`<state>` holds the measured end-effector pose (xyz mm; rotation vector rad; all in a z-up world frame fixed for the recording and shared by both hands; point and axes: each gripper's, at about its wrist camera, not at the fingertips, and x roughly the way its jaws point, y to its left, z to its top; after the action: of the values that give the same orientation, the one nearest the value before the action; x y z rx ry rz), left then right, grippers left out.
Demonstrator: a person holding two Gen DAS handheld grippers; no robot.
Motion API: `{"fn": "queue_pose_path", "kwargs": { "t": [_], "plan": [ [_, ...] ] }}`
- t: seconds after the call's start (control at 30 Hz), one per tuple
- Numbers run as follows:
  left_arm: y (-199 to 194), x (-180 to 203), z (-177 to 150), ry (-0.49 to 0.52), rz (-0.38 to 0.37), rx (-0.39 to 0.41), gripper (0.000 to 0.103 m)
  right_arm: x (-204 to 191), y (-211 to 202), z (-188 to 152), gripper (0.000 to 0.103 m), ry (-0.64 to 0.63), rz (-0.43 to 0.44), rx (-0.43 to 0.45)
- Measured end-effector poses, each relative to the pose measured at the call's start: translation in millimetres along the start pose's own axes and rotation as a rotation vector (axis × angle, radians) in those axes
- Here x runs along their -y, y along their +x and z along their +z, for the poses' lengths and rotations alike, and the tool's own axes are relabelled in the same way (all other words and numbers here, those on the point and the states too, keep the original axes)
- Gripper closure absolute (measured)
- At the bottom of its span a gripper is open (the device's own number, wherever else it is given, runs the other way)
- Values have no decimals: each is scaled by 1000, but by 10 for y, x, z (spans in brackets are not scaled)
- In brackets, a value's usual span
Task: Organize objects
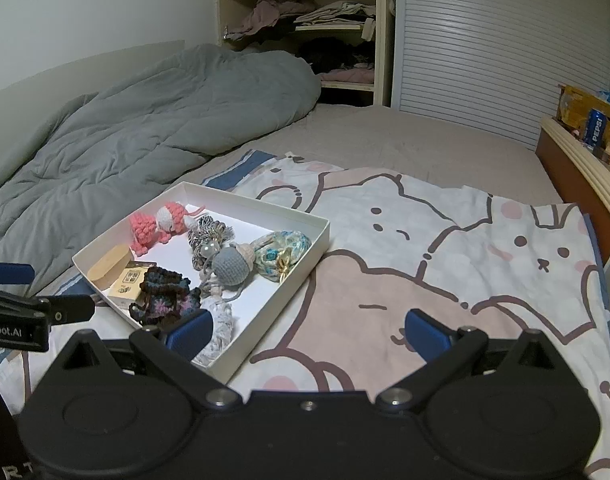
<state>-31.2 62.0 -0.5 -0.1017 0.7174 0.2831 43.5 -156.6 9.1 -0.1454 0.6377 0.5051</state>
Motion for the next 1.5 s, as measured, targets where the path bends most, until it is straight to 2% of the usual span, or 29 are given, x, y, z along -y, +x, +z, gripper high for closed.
{"fn": "queue_pose_path", "kwargs": {
  "t": [1.5],
  "plan": [
    [12, -16, -4, 3, -1, -4, 0, -15, -7, -31, 0, -9, -1, 2]
  ]
}}
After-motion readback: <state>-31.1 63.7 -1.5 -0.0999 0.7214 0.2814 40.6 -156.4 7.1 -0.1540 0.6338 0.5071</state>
